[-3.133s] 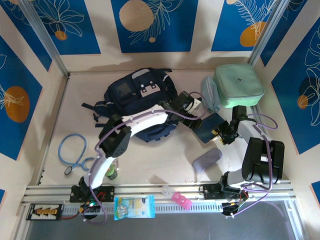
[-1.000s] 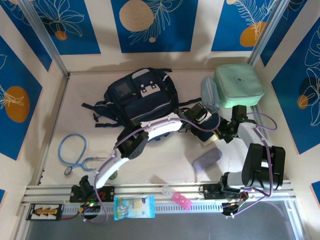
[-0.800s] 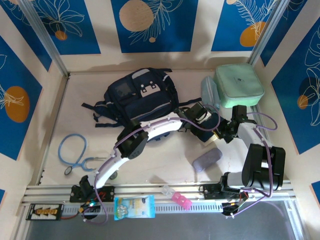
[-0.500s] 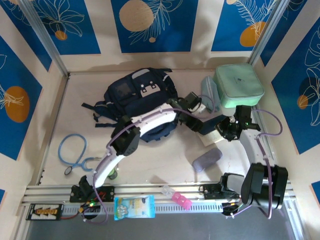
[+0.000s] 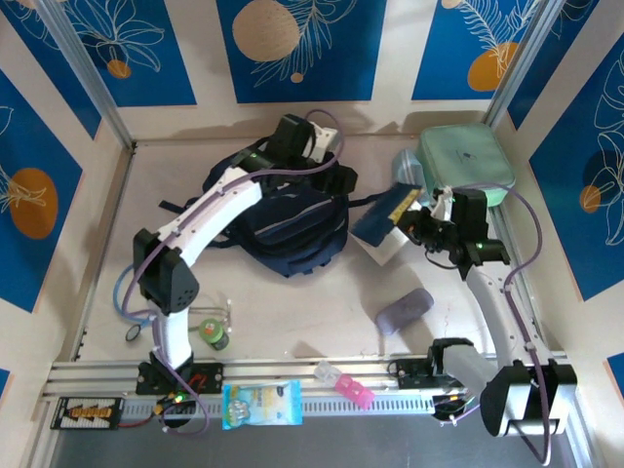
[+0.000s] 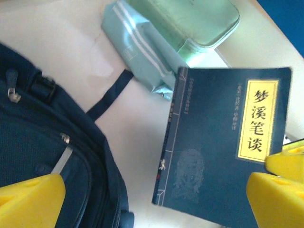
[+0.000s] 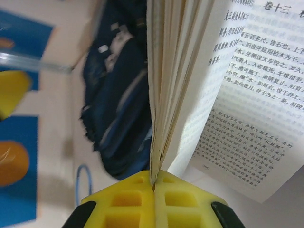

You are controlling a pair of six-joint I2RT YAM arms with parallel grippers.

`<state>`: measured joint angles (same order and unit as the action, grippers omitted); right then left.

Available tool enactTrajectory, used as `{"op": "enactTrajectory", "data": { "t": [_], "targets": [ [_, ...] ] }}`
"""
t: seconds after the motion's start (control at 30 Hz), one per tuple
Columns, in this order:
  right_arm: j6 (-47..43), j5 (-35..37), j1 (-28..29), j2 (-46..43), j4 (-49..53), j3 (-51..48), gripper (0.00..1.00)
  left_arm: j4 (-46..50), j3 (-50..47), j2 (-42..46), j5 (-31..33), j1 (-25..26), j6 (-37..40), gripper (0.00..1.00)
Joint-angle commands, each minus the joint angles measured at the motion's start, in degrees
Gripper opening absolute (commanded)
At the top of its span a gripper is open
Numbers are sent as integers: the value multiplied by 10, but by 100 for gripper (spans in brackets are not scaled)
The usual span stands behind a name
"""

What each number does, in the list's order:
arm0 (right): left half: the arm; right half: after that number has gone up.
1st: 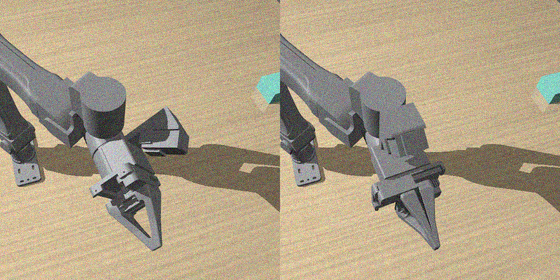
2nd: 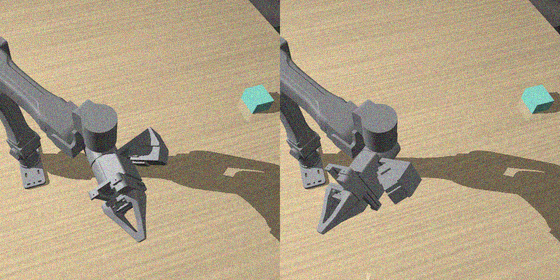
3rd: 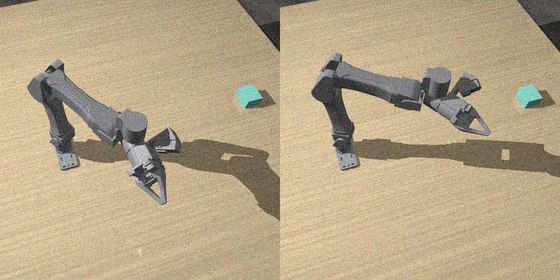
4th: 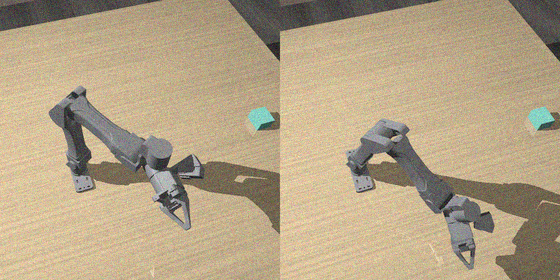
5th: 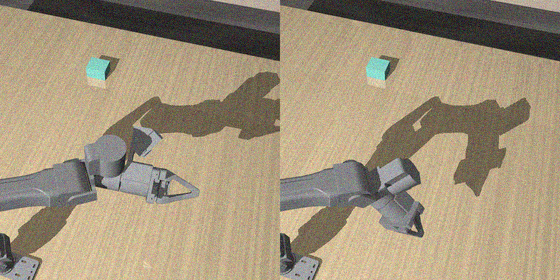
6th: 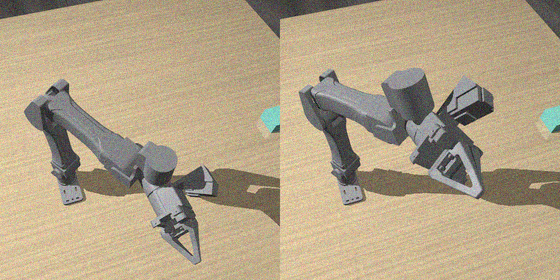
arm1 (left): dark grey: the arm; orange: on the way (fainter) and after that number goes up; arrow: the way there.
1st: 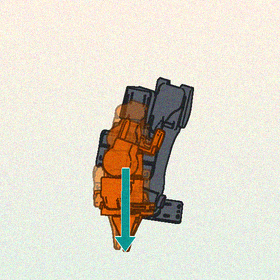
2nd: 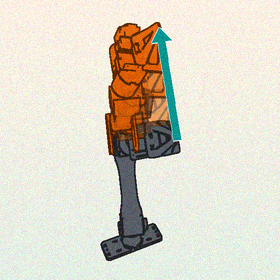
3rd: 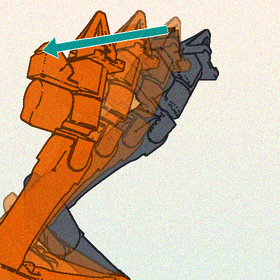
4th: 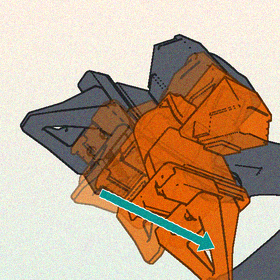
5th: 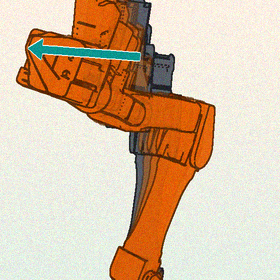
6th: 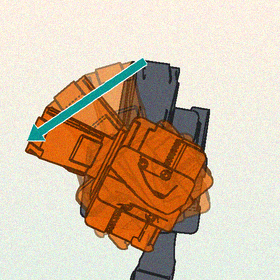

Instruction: Pack books, pencil case, and school supplies into a backpack

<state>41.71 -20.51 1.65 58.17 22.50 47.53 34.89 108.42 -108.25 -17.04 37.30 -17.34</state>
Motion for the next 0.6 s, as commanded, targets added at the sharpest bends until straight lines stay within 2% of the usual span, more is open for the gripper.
{"op": "enactTrajectory", "data": {
  "t": [0.0, 0.27, 0.43, 0.57],
  "targets": [
    [-28, -105, 36, 26, -89, 32, 0, -79, -86, 48, -88, -40, -68, 100],
    [-42, -217, 111, 106, -182, 93, 0, -244, -282, 133, -201, -136, -198, 100],
    [-45, -247, 132, 139, -193, 116, 0, -363, -355, 157, -253, -150, -262, 100],
    [-33, -276, 141, 157, -212, 125, 0, -415, -378, 154, -276, -152, -294, 100]
  ]
}}
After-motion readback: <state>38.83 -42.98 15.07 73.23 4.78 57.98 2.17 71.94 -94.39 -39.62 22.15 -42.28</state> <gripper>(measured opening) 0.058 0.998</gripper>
